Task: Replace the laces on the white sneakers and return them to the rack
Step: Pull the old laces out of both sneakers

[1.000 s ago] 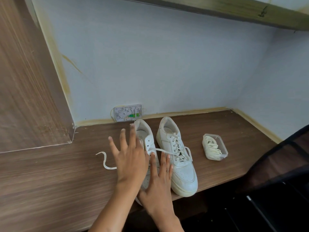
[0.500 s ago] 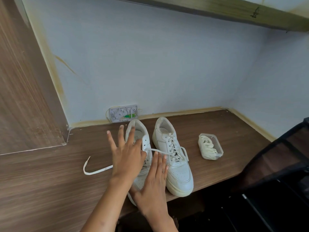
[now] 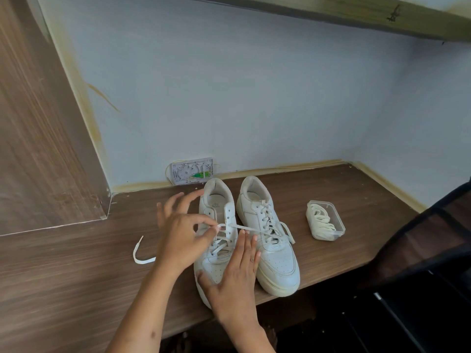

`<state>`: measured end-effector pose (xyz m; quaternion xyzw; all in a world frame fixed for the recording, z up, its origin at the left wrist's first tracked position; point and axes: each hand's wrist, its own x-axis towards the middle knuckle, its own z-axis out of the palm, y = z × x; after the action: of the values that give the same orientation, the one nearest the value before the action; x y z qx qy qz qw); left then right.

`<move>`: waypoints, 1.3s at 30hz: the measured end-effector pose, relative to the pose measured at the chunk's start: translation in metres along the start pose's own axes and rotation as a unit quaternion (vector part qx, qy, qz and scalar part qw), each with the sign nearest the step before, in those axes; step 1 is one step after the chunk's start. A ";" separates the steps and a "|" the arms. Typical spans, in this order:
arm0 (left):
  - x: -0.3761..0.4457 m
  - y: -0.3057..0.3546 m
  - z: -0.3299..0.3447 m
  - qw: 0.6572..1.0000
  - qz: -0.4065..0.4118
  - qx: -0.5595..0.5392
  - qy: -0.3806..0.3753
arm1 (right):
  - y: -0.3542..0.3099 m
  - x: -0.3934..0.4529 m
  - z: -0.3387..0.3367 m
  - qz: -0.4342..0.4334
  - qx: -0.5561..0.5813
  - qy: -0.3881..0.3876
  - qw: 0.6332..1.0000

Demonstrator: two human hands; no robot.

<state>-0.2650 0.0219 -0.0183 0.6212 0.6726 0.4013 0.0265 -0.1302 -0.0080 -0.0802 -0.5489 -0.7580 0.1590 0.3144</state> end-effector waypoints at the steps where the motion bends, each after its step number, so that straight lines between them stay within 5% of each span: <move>1: 0.000 -0.001 -0.005 0.999 -0.028 -0.019 0.003 | 0.000 -0.001 0.000 0.003 0.000 -0.002 1.000; 7: -0.003 -0.005 -0.008 0.990 -0.031 0.135 -0.005 | 0.001 0.002 0.000 0.009 0.002 -0.001 1.000; 22: 0.002 0.001 0.005 0.985 0.026 0.168 -0.004 | -0.001 0.003 -0.002 0.012 -0.009 -0.009 1.000; 26: 0.002 -0.015 -0.021 0.981 -0.083 0.169 0.041 | 0.000 0.002 -0.003 0.017 -0.009 -0.013 1.000; 30: -0.008 -0.019 -0.027 0.951 -0.240 0.159 -0.112 | 0.000 0.002 -0.002 0.016 -0.011 -0.010 1.000; 39: -0.005 0.000 0.005 0.987 -0.029 0.156 -0.031 | 0.001 0.004 0.002 0.007 0.007 0.013 1.000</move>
<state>-0.2611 0.0204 -0.0237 0.6101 0.7436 0.2708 -0.0385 -0.1318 -0.0036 -0.0806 -0.5541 -0.7490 0.1594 0.3266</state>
